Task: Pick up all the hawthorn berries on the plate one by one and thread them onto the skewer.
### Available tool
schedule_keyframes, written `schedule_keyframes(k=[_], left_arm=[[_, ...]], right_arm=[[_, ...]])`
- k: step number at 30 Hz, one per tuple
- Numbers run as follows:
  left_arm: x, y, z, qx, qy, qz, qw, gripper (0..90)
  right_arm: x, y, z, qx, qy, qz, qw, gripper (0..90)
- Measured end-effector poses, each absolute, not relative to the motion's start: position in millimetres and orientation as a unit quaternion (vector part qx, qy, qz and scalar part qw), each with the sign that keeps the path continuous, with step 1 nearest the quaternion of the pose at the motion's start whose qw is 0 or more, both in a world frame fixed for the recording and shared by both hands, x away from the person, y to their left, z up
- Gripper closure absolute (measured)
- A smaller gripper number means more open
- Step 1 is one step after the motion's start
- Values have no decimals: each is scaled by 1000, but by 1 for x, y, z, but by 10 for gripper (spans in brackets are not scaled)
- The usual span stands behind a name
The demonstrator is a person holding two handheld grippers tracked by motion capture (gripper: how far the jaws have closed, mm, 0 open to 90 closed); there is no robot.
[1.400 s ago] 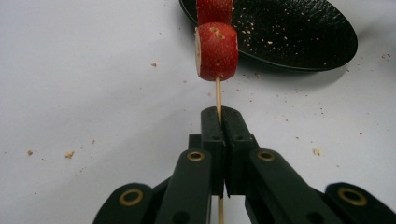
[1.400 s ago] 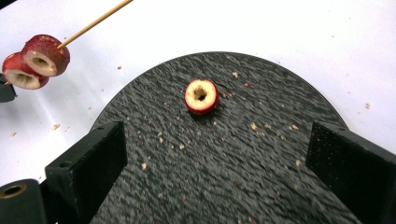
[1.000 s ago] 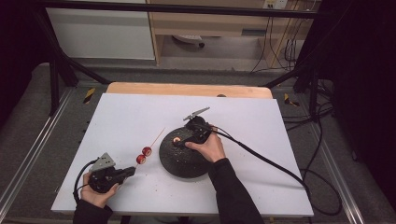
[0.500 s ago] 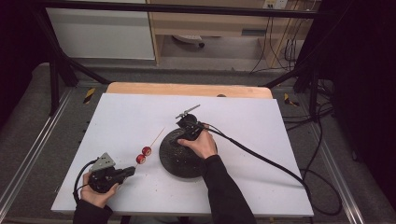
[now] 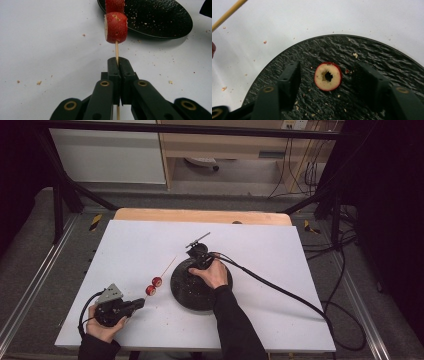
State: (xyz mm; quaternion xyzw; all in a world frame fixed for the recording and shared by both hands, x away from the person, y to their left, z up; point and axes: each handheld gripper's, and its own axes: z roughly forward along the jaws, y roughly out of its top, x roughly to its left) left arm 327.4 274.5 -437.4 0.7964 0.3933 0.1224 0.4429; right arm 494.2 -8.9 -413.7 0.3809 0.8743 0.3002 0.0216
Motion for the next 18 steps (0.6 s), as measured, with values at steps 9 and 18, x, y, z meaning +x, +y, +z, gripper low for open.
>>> schedule_keyframes(k=[9,18], left_arm=[[327,275,-437,796,393,123,443,885],[328,275,-438,796,393,122,443,885]], right_arm=[[496,-8,-417,380,875,301,13,548],[497,-7,-421,384,876,292,10,617]])
